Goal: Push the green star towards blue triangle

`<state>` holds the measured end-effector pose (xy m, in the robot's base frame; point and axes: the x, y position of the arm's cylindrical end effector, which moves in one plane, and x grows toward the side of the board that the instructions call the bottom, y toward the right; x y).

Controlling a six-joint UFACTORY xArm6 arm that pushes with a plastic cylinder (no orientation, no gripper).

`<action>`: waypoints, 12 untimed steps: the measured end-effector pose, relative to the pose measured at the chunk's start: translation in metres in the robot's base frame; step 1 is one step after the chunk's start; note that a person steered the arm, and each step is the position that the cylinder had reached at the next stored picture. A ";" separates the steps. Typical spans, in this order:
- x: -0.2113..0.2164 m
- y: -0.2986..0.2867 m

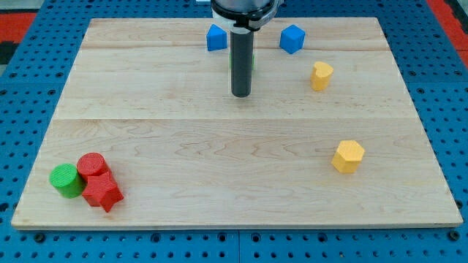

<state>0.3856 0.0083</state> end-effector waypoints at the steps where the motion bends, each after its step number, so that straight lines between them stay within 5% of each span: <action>1: 0.000 0.000; 5: 0.006 0.003; 7: -0.037 0.057; 10: -0.069 -0.025; 12: -0.095 -0.026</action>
<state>0.2903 -0.0173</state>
